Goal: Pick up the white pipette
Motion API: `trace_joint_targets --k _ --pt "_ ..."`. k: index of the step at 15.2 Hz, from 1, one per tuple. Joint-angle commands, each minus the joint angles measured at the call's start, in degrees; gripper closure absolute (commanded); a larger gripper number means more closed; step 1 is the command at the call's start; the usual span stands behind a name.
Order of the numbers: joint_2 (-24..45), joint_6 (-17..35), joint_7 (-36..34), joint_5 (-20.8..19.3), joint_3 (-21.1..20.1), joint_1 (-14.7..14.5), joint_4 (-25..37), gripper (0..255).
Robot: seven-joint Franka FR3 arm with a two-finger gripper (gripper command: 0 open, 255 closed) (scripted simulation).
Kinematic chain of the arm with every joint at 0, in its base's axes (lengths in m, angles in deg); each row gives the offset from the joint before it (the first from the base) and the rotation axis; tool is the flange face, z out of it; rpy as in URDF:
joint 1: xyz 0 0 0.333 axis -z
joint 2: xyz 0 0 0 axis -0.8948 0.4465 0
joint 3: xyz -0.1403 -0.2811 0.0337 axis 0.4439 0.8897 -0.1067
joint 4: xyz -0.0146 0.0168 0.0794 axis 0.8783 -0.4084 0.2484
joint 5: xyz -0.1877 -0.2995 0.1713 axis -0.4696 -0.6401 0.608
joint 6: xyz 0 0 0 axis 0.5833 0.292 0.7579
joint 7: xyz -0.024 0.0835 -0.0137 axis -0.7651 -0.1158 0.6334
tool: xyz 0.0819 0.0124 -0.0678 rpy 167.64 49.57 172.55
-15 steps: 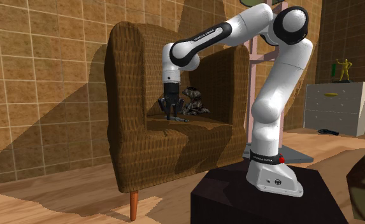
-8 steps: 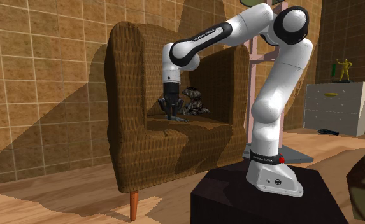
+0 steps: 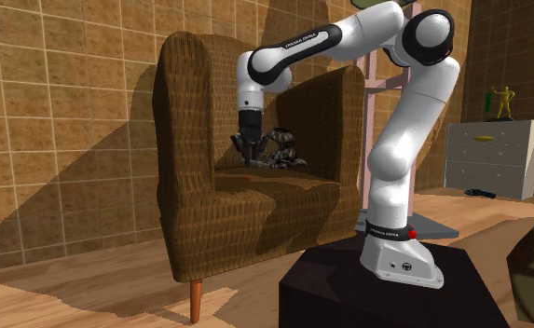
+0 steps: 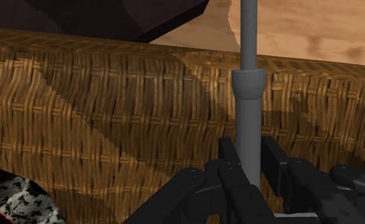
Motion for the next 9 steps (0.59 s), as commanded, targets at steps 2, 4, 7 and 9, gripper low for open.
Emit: trace_joint_targets --k 2,4,7,9 --pt "-0.54 -2.42 -0.18 -0.12 0.28 0.04 1.87 255" --pt "-0.75 -3.99 -0.30 -0.23 0.46 0.09 3.23 255" --pt "-0.96 -6.31 -0.49 -0.40 0.73 0.17 5.34 255" --pt "-0.97 -6.43 -0.50 -0.41 0.74 0.17 5.45 255"
